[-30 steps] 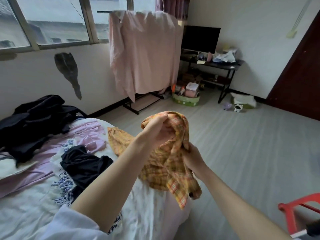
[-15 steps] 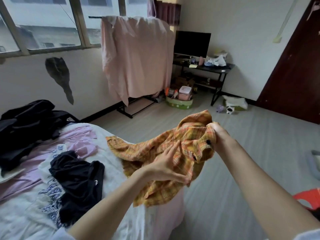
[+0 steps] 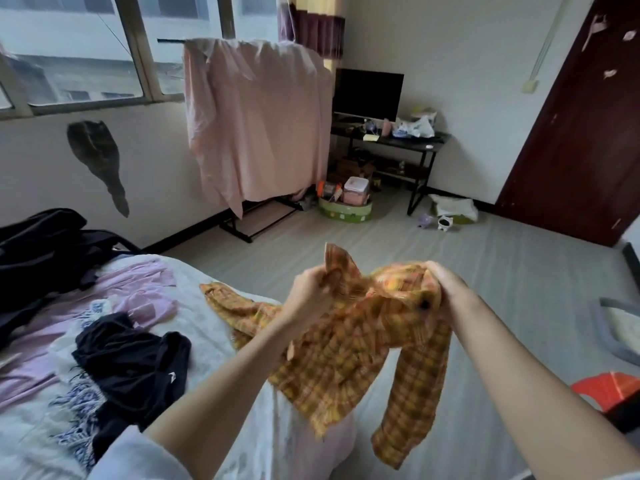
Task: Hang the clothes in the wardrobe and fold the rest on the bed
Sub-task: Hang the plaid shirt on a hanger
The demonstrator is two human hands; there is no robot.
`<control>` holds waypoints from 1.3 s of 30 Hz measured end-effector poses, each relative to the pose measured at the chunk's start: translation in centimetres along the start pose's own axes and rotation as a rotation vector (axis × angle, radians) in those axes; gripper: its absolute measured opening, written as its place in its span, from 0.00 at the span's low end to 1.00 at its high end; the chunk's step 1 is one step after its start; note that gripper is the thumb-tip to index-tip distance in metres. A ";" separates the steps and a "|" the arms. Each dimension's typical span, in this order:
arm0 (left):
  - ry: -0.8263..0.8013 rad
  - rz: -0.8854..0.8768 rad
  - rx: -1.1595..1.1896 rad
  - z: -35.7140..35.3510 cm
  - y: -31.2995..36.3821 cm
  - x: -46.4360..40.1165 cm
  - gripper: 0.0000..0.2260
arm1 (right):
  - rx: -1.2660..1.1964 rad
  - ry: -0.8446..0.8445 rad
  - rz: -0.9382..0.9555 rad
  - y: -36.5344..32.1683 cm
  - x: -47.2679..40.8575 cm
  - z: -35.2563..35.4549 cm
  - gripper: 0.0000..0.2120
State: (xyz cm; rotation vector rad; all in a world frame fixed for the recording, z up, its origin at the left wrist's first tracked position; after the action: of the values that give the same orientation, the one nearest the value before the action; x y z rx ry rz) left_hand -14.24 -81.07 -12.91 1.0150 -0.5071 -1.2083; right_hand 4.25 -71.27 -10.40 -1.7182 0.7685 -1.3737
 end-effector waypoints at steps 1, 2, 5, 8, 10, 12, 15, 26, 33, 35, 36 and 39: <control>-0.002 0.059 0.010 0.6 0.2 -0.7 0.12 | 0.141 0.047 -0.014 0.8 -0.4 0.6 0.13; -0.022 0.103 0.030 1.1 0.6 -1.2 0.11 | 0.315 0.113 0.022 1.3 -0.8 1.6 0.11; -0.079 0.057 -0.070 1.9 1.9 -2.1 0.12 | 0.714 0.049 0.206 2.4 -0.6 2.2 0.11; -0.108 -0.044 -0.247 1.2 3.6 -2.7 0.07 | 0.662 -0.382 0.267 1.7 1.5 0.9 0.17; -0.109 -0.101 -0.251 0.4 4.6 -2.7 0.06 | 0.609 -0.581 0.286 1.2 3.0 -0.4 0.28; -0.052 -0.132 -0.195 0.5 5.4 -3.0 0.07 | 0.646 -0.598 0.391 1.0 3.7 -1.2 0.23; 0.033 -0.169 -0.114 0.7 6.0 -3.3 0.12 | 0.536 -0.407 0.557 0.5 4.1 -1.7 0.05; 0.104 -0.616 -0.508 -5.8 2.5 0.2 0.23 | 0.193 -0.012 0.677 -2.1 5.6 3.3 0.16; -0.268 -0.540 -0.539 -13.2 3.6 -0.7 0.19 | 0.071 0.379 0.768 -0.9 10.3 10.6 0.18; -0.339 -0.573 -0.525 -14.7 4.4 -0.3 0.19 | 0.050 0.597 0.779 0.4 12.4 14.2 0.13; -0.365 -0.590 -0.536 -15.3 4.8 -0.2 0.19 | 0.068 0.696 0.788 1.3 13.8 15.8 0.12; -0.491 -0.630 -0.525 -16.8 6.6 0.6 0.20 | 0.213 1.056 0.774 5.0 17.8 20.1 0.05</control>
State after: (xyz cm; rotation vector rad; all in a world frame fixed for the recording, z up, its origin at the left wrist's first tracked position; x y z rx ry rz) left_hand 2.66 -75.33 -15.65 0.4150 -0.2107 -2.0469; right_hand 27.98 -84.57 -7.95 -0.3020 1.5558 -1.6191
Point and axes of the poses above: each hand's wrist, its own x-axis away from the middle knuckle, its own z-axis out of the back of the hand, y = z × x, the point moved 1 cm from there along -x, towards the middle knuckle, and after that the axes turned 4 degrees about -y, right-handed, at the moved point
